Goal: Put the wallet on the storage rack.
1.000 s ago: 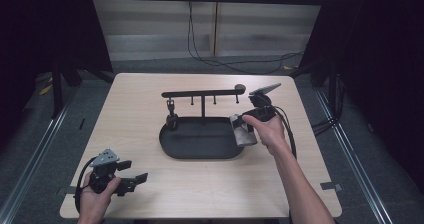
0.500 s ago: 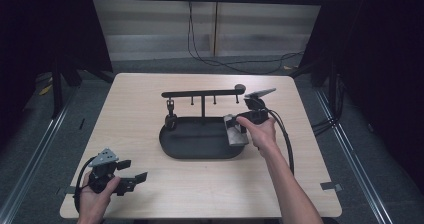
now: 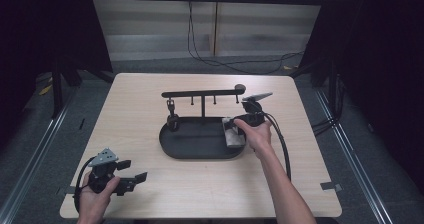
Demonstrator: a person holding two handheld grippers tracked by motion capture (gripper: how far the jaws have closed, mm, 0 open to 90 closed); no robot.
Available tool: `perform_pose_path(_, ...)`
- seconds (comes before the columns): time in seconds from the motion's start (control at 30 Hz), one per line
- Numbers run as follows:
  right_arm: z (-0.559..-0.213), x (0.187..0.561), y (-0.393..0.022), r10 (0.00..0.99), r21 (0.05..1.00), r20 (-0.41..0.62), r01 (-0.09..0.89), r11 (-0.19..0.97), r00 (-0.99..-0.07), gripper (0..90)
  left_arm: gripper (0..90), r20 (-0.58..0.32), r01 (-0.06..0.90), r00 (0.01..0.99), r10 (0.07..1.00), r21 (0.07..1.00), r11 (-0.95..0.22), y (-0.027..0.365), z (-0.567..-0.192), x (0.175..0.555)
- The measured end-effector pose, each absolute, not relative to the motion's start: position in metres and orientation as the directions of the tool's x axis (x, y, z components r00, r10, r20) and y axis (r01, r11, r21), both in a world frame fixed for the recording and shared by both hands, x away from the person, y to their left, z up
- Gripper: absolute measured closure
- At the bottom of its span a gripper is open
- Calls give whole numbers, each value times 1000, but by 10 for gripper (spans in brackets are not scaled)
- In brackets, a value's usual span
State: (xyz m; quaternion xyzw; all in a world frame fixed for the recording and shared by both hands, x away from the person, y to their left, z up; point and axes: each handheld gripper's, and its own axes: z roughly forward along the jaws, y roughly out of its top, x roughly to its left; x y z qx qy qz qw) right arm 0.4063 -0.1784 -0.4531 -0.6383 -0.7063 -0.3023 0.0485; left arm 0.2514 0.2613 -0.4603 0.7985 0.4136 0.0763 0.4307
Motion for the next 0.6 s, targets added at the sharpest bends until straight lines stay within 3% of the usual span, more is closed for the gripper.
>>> perform_pose_path(0.6,-467,402,-163,901,410,364,909,71,-234,337,188,-229,592,667,709,740,-318,258,-462,252)
